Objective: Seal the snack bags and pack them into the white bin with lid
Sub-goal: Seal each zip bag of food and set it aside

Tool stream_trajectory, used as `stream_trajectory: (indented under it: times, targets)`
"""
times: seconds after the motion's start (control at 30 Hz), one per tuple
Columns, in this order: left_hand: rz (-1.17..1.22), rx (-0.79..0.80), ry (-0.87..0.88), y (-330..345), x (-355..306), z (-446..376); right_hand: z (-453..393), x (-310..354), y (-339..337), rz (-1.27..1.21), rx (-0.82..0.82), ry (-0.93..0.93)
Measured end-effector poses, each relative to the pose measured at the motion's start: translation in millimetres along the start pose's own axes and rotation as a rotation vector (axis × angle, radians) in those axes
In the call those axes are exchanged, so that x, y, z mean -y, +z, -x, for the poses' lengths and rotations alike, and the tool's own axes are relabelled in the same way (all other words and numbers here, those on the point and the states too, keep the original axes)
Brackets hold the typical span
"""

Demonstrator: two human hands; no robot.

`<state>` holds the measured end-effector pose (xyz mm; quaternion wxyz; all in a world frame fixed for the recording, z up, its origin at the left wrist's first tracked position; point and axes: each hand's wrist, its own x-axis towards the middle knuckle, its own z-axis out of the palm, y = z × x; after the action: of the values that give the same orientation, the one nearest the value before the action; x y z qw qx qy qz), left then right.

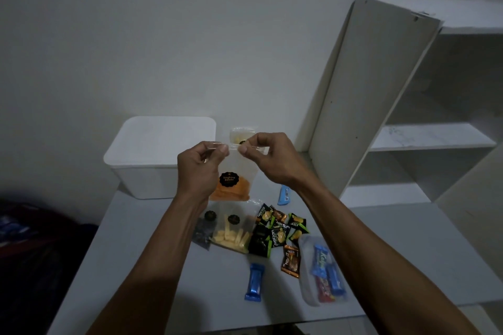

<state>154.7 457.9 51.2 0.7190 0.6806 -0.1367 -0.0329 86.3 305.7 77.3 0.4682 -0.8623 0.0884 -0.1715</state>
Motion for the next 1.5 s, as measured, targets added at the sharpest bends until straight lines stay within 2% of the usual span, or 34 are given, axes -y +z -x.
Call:
stream_trajectory:
  times: [0.23, 0.43, 0.57, 0.63, 0.77, 0.97, 1.17, 1.3, 1.5]
  targets:
    - [0.046, -0.014, -0.038, 0.9, 4.2, 1.5, -2.3, -1.6, 7.5, 0.022, -0.046, -0.002]
    - [0.049, 0.028, -0.072, -5.0, 3.1, 1.8, -4.4, 7.9, -3.5, -0.138, 0.141, 0.128]
    - [-0.003, 0.093, -0.078, -3.7, 1.7, 2.7, -9.3, 11.1, -5.2, -0.069, 0.193, 0.133]
    - [-0.020, 0.070, -0.078, -2.2, 3.5, 2.7, -10.2, 8.8, -4.8, -0.055, 0.206, 0.140]
    - [-0.134, -0.140, -0.073, 4.7, 7.5, 5.4, -7.7, -1.4, 7.0, -0.026, 0.096, 0.135]
    - [-0.197, -0.125, -0.191, 14.6, -0.3, 14.7, -2.2, -9.1, 23.7, -0.031, 0.060, 0.124]
    - [-0.128, -0.141, -0.241, 17.2, -6.3, 15.0, -0.4, -12.8, 26.8, -0.083, 0.028, 0.148]
    - [-0.100, -0.167, -0.279, 13.0, -7.2, 10.3, 6.0, -18.4, 24.5, -0.113, 0.086, 0.203]
    - [-0.174, -0.113, -0.314, 15.8, -4.1, 15.4, 8.7, -18.9, 32.9, -0.092, 0.036, 0.187]
